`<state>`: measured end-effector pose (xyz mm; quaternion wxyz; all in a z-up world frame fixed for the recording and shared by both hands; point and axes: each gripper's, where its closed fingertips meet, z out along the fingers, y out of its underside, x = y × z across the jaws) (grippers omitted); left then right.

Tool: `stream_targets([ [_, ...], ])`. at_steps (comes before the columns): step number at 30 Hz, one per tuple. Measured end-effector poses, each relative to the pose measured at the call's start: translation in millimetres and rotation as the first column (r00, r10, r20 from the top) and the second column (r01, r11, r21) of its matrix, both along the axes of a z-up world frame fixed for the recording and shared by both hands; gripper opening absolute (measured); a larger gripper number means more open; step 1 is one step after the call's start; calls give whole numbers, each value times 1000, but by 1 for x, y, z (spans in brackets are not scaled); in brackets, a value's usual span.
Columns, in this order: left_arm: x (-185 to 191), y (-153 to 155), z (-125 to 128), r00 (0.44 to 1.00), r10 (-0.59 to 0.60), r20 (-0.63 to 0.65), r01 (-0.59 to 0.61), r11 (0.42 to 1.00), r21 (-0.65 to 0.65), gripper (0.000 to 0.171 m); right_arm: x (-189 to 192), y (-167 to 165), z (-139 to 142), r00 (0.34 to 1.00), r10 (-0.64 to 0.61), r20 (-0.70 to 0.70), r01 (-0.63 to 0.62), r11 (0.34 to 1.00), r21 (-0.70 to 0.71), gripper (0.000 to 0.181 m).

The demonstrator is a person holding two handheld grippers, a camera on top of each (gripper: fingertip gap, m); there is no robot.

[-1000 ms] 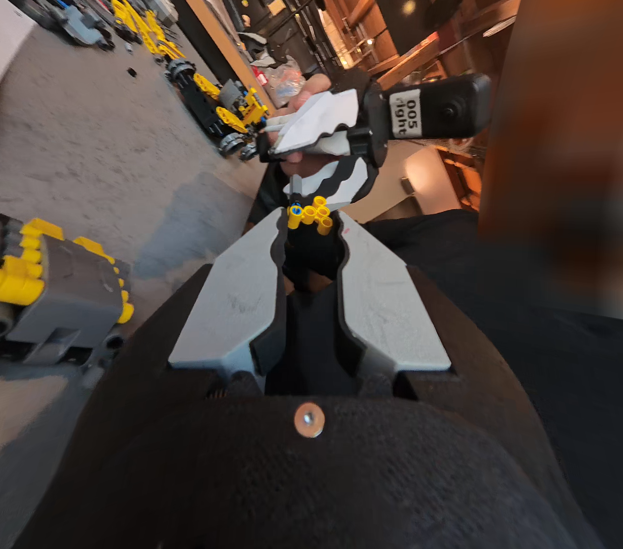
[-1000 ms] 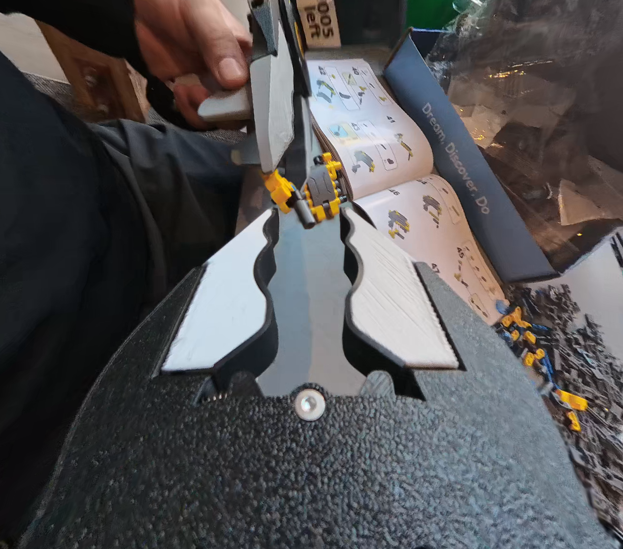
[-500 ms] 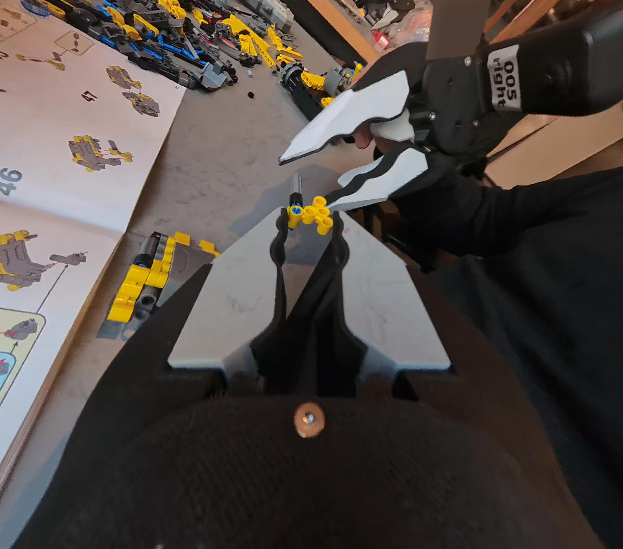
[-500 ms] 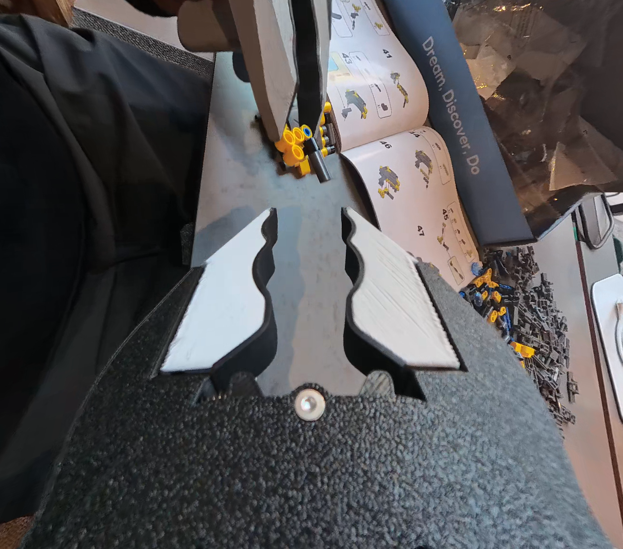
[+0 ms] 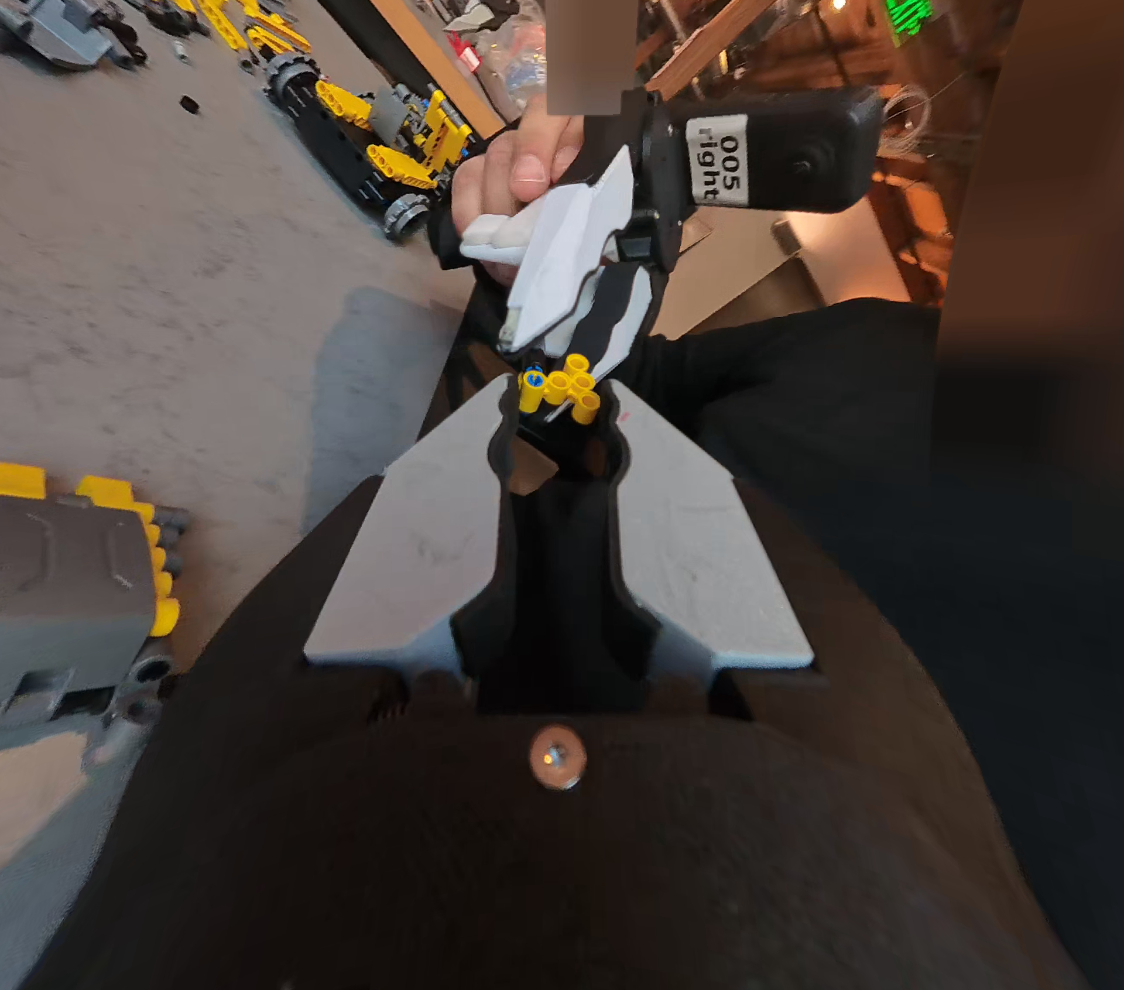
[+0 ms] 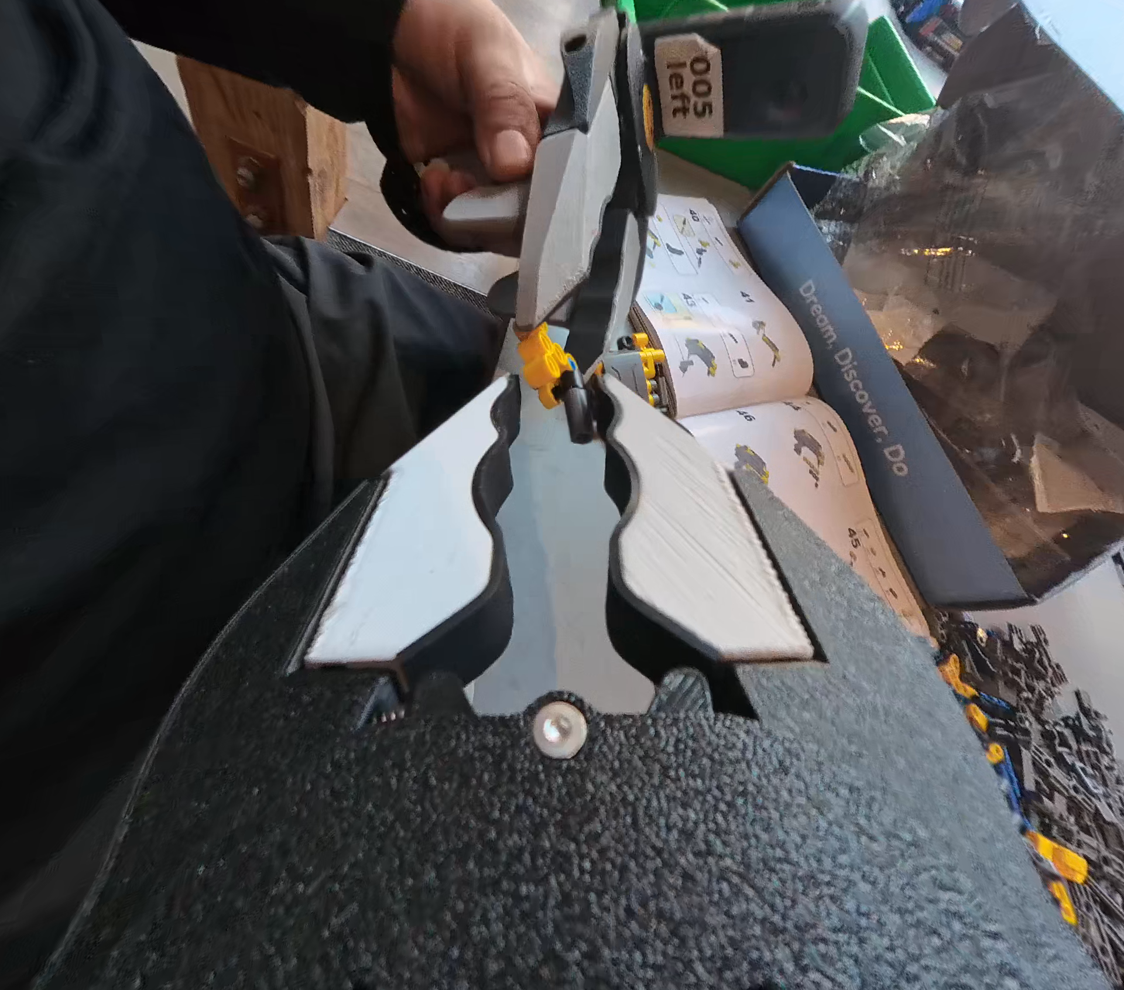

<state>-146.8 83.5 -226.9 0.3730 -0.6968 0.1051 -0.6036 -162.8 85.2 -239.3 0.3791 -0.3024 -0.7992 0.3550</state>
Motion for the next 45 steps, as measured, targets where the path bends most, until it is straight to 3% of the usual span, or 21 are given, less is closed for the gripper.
stream_targets([
  [10, 1, 1, -1, 997, -19, 76, 21, 999, -33, 23, 0, -3, 0, 1000, 3, -2, -3, 1000, -25, 15],
  [12, -6, 7, -6, 999, 28, 23, -27, 999, -43, 21, -2, 2, -4, 999, -24, 20, 25, 999, -23, 13],
  [14, -15, 12, -14, 990, 93, -110, -94, 996, -8, 18, -4, 8, -11, 997, -55, 55, 57, 998, -30, 13],
  [18, -22, 13, -31, 858, 184, -480, -115, 979, 170, 42, -4, 13, -21, 991, -66, 117, 75, 995, -72, 13],
  [20, -17, 12, -32, 786, 211, -581, -70, 964, 255, 36, -5, 13, -24, 990, -65, 124, 75, 994, -74, 13],
  [22, -10, 9, -36, 725, 219, -653, 2, 948, 320, 9, -5, 12, -25, 989, -60, 133, 71, 994, -78, 13],
  [24, -11, 12, -39, 653, 271, -708, 23, 926, 376, 7, -5, 13, -27, 988, -65, 140, 76, 994, -76, 13],
  [27, -10, 13, -41, 604, 304, -737, 61, 904, 422, 7, -2, 12, -29, 986, -53, 159, 69, 993, -98, 13],
  [34, -5, 9, -42, 591, 314, -743, 106, 883, 458, 6, 2, 6, -33, 975, -2, 223, 43, 983, -179, 13],
  [40, -6, 11, -35, 732, 272, -625, -1, 917, 398, 6, 3, 7, -28, 983, -12, 185, 46, 982, -184, 20],
  [45, -9, 15, -28, 676, 351, -648, -9, 883, 469, 7, -1, 9, -23, 983, -43, 178, 77, 979, -189, 16],
])
